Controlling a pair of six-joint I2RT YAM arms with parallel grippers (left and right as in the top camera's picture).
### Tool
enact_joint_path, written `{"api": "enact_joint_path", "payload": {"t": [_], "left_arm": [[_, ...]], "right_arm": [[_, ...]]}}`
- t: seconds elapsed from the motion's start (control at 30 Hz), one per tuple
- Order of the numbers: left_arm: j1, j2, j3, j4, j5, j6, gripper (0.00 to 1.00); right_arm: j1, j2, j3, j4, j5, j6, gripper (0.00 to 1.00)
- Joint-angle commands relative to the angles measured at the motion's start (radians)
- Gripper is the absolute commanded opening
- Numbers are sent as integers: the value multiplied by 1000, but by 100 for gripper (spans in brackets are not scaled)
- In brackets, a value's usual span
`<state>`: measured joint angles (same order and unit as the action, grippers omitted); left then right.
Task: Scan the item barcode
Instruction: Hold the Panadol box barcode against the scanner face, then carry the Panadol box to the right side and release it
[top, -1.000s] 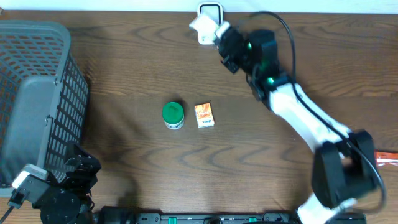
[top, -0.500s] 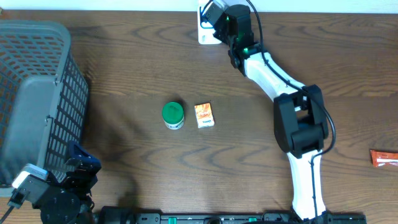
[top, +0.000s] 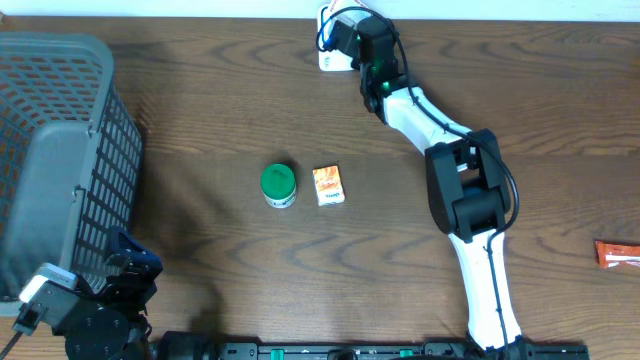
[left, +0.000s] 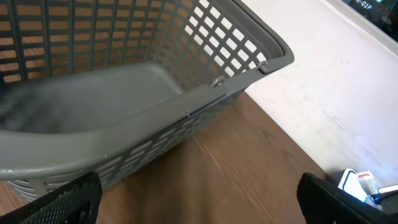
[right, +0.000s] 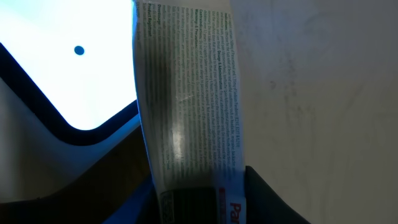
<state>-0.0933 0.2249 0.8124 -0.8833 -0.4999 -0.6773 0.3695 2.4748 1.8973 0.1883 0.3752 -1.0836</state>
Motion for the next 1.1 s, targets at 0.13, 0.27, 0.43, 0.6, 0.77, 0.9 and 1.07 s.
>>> {"api": "enact_joint_path", "payload": {"t": [0.13,0.27,0.43,0.6,0.77,0.9,1.07], "left_arm": [[3,-2,-2,1,-6,-1,98],[3,-2,-2,1,-6,-1,98],[3,-2,-2,1,-6,-1,98],[3,-2,-2,1,-6,-1,98],[3,-2,-2,1,-6,-1,98],[3,-2,-2,1,-6,-1,98],[3,-2,-2,1,-6,-1,98]], "right_arm": [[34,0,15,31,179,-70,21],[34,-30,15,24,240,-69,24],[31,-92,15,-111,317,4,25],[6,-207,15,-418,282,246,27],[-68,-301,15,-725,242,511,24],[-177,-324,15,-969,240,673,24],[-373,-314,-8,-1188,184,825,25]]}}
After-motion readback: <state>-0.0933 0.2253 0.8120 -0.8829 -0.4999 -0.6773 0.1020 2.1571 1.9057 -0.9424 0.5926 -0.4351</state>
